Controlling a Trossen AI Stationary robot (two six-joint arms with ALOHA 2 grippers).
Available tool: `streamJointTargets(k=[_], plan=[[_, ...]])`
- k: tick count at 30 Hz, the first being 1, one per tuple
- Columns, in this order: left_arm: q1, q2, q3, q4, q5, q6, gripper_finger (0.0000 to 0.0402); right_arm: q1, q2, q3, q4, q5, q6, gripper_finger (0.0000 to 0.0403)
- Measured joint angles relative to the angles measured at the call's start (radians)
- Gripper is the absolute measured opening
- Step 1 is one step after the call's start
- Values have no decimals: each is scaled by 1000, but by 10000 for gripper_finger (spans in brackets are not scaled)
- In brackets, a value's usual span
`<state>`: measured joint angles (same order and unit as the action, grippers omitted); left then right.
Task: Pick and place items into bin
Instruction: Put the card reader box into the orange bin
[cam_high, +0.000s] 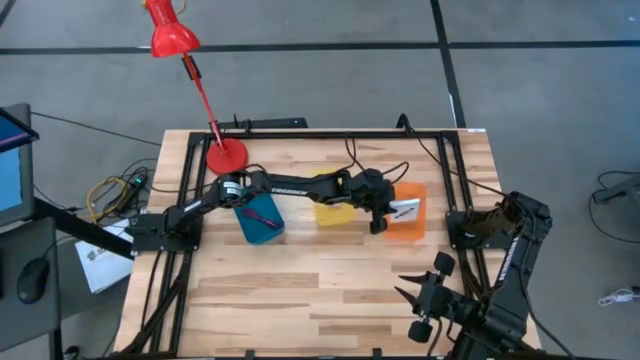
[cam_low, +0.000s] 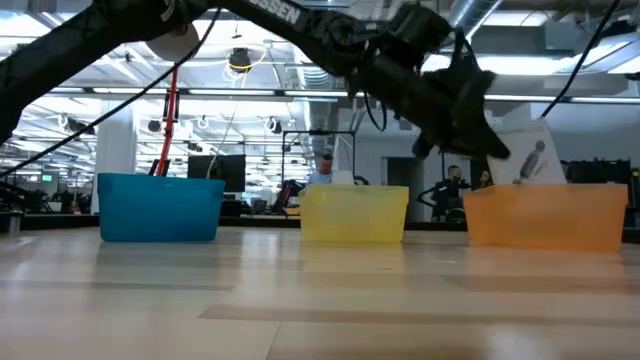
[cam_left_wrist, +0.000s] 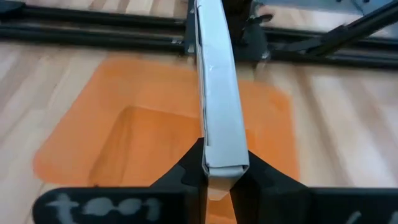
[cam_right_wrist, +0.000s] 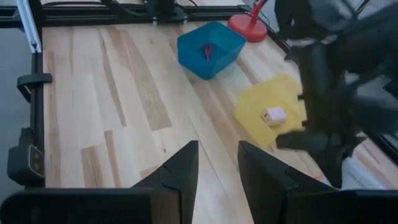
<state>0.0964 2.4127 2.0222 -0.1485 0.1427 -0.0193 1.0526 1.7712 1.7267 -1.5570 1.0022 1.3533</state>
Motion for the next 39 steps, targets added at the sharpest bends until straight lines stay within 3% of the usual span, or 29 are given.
streamJointTargets(k=[23, 34, 39], plan=[[7, 28, -3, 12, 0, 63, 40, -1, 1, 0, -5, 2, 1, 107], [8, 28, -2, 17, -77, 140, 151, -25, 1, 0, -5, 1, 0, 107], [9, 28, -2, 43, -179, 162, 191, -36, 1, 0, -5, -2, 0, 107]])
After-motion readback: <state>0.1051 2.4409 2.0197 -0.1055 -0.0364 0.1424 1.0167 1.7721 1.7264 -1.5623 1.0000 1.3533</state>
